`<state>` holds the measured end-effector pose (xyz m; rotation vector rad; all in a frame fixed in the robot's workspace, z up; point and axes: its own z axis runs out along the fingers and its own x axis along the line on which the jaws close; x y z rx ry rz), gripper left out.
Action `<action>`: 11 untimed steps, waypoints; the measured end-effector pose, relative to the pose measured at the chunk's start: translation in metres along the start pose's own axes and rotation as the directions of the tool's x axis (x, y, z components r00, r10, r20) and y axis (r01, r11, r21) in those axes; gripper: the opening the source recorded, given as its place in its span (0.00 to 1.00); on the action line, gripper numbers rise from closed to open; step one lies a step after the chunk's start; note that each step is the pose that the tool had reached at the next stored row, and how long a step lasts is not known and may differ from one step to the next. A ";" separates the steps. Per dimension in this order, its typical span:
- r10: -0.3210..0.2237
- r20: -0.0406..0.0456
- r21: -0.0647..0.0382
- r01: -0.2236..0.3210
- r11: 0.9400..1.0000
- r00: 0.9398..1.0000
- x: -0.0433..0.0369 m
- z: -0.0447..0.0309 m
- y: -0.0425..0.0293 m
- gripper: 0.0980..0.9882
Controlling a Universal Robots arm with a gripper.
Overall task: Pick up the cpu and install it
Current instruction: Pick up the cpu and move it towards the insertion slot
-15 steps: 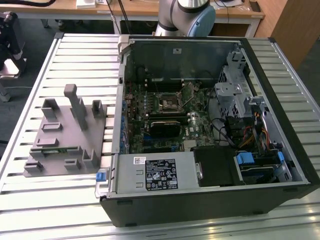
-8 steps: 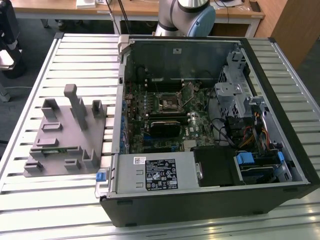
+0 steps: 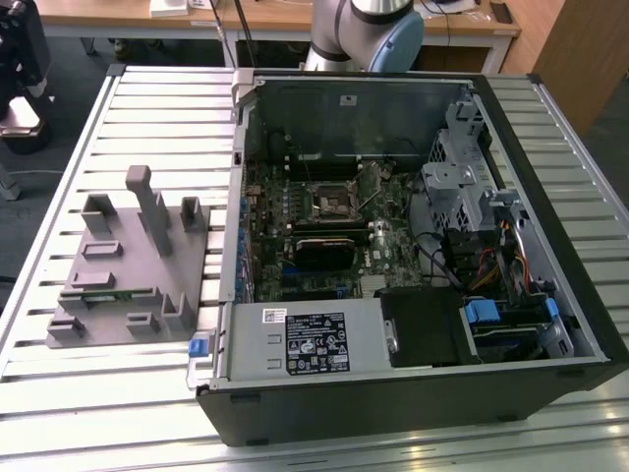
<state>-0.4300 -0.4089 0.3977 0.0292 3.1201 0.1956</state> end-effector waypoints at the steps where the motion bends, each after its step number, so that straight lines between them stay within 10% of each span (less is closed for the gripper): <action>1: 0.000 0.000 0.000 0.000 1.000 1.000 -0.0035 0.0001 0.0001 0.48; 11: 0.000 0.000 0.000 0.000 1.000 1.000 -0.0303 0.0015 0.0006 0.48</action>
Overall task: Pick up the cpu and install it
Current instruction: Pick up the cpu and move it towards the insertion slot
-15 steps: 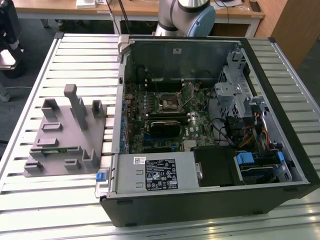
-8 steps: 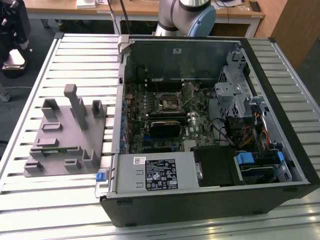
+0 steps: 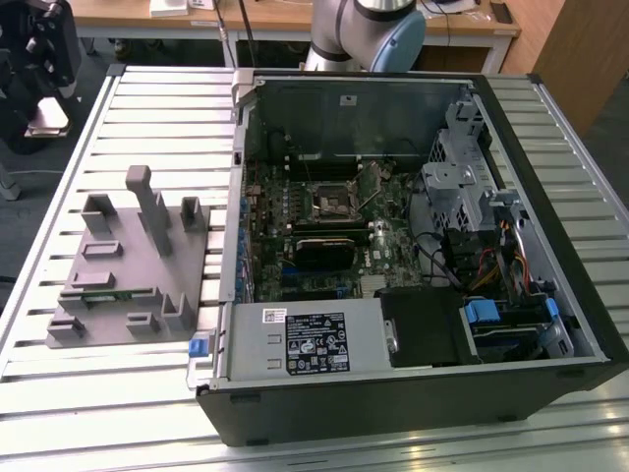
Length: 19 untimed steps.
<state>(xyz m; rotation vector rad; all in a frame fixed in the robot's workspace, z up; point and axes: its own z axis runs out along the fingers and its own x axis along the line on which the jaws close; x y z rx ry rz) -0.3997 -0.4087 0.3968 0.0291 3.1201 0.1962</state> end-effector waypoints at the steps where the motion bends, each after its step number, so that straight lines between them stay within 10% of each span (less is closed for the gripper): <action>1: 0.000 0.000 0.000 0.000 1.000 1.000 -0.0018 0.0001 0.0000 0.48; 19: 0.000 0.000 0.000 0.000 1.000 1.000 -0.0316 0.0017 0.0017 0.48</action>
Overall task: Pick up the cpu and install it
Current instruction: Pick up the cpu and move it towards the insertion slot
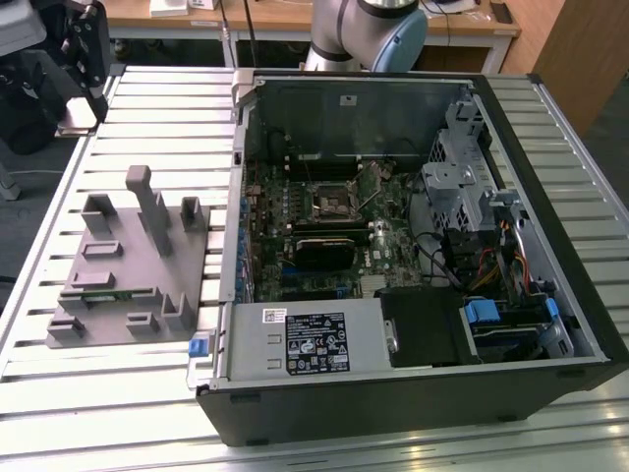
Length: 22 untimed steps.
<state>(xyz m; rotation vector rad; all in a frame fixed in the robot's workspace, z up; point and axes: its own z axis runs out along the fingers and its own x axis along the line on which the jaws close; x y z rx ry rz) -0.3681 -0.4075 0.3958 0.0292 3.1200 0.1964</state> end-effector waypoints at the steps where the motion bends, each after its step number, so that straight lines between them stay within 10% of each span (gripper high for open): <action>1: 0.000 0.000 0.000 0.000 1.000 1.000 -0.0027 0.0000 0.0000 0.48; 22: 0.000 0.000 -0.001 0.000 1.000 1.000 -0.0313 0.0007 0.0005 0.48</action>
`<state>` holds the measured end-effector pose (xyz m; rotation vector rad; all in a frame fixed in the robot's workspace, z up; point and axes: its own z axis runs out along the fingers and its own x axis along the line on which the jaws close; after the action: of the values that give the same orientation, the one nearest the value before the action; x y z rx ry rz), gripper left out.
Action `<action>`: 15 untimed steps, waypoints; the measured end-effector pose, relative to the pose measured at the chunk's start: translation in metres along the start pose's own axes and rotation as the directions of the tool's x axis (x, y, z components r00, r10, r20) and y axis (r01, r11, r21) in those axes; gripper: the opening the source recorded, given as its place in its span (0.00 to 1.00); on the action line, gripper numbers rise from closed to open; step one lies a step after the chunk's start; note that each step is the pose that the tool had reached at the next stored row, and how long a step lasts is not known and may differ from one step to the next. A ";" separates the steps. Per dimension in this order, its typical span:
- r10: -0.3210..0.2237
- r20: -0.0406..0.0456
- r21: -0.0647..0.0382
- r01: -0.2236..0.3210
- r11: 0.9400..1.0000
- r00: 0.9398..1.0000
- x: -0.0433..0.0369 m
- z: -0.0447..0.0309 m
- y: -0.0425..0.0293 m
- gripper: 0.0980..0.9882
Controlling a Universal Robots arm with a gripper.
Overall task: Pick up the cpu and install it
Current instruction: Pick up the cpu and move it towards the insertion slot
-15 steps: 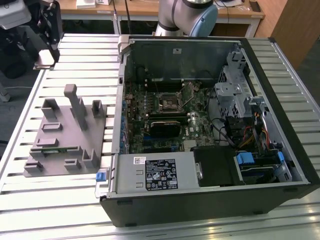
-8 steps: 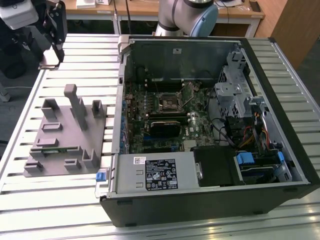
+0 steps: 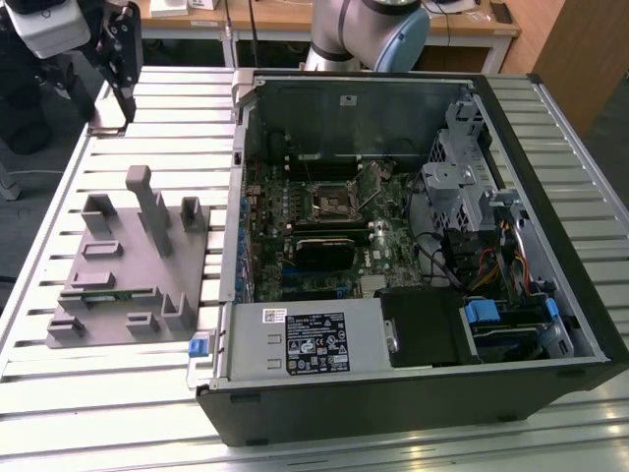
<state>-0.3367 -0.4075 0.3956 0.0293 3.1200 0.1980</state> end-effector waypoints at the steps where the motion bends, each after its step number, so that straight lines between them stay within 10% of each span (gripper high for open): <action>1: 0.000 0.000 0.000 0.000 1.000 1.000 -0.0011 0.0000 0.0000 0.48; 15: 0.000 0.000 -0.004 0.000 1.000 1.000 -0.0258 0.0009 0.0005 0.48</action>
<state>-0.3109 -0.4074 0.3951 0.0292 3.1197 0.2038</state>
